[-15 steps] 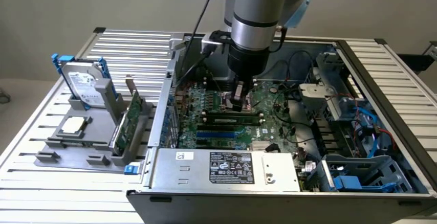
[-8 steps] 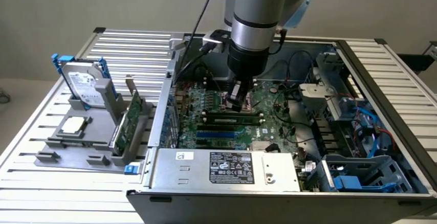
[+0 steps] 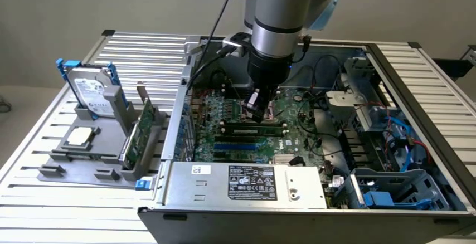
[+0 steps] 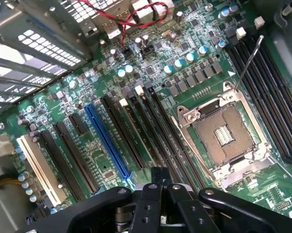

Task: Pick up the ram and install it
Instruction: 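Press down the ram until it locks into place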

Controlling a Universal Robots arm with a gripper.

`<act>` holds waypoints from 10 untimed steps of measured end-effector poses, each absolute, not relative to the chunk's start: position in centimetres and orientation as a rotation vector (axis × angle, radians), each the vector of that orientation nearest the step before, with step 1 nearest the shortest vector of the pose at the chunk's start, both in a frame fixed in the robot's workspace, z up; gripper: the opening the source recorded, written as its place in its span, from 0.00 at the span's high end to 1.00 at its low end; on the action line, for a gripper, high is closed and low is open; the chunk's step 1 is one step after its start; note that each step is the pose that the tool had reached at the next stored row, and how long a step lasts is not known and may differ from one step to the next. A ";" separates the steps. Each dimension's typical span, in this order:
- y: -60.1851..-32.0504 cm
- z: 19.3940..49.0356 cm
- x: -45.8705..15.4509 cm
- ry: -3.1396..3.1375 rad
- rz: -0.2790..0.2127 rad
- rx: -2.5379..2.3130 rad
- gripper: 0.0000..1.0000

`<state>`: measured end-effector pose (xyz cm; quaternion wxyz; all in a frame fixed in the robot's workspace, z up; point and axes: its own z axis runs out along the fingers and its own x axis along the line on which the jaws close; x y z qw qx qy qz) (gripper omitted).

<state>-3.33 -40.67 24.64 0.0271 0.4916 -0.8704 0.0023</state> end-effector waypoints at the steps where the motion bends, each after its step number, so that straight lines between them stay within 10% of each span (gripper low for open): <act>1: -40.7 24.6 -3.3 -2.699 0.006 1.499 0.89; 10: -40.7 24.0 -3.3 -2.789 0.001 1.324 0.89</act>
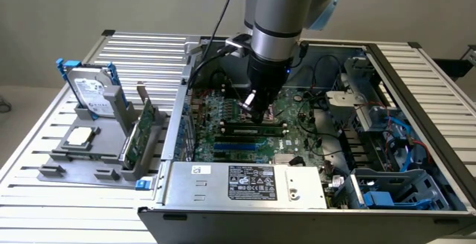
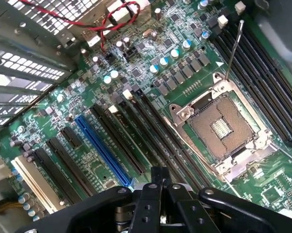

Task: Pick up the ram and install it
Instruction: 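Press down the ram until it locks into place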

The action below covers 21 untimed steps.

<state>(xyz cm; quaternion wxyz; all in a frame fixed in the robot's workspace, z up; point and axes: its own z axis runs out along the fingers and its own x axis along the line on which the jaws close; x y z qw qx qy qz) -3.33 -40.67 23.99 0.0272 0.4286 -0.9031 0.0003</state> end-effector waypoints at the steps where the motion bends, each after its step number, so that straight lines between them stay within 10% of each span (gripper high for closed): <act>1: -40.7 23.9 -3.3 -2.799 0.000 1.303 0.89; 21: -40.7 24.4 -3.3 -2.956 -0.007 0.888 0.89</act>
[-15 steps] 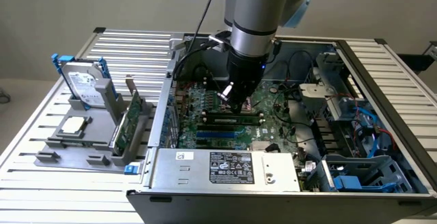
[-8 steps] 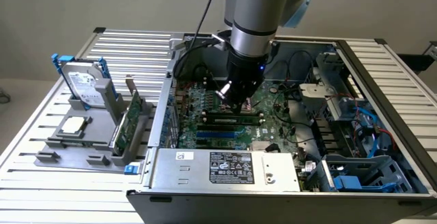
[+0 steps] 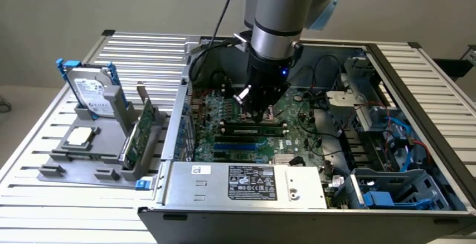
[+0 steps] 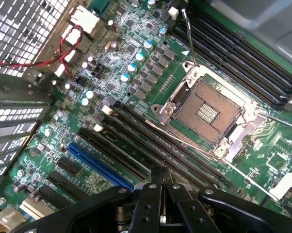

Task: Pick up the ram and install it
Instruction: 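Press down the ram until it locks into place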

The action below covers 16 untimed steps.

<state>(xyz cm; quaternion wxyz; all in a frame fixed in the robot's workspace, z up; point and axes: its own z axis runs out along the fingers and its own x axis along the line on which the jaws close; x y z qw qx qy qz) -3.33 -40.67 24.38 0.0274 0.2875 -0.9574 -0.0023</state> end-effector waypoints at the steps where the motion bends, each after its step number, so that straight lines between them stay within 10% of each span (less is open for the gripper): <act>1: -40.7 24.5 -3.3 -2.961 -0.006 0.873 0.89; 16: -40.7 25.6 -3.3 -3.007 0.031 0.662 0.89</act>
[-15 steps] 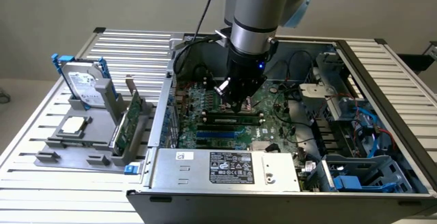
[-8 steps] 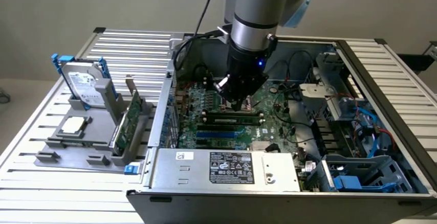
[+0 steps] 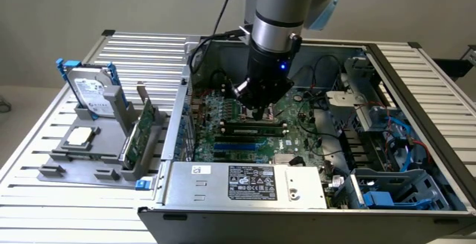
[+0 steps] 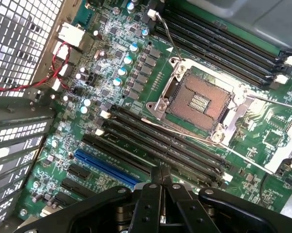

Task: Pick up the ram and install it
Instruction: 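Press down the ram until it locks into place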

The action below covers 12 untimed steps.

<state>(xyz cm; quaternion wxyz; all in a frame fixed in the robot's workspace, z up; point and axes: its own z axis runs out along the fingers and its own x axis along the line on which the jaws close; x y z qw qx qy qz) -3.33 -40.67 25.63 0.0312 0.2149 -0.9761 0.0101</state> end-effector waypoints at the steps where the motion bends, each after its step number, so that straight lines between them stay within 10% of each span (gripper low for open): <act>1: -40.7 25.7 -3.3 -3.009 0.035 0.649 0.89; 12: -40.7 25.9 -3.3 -3.030 0.074 0.497 0.89</act>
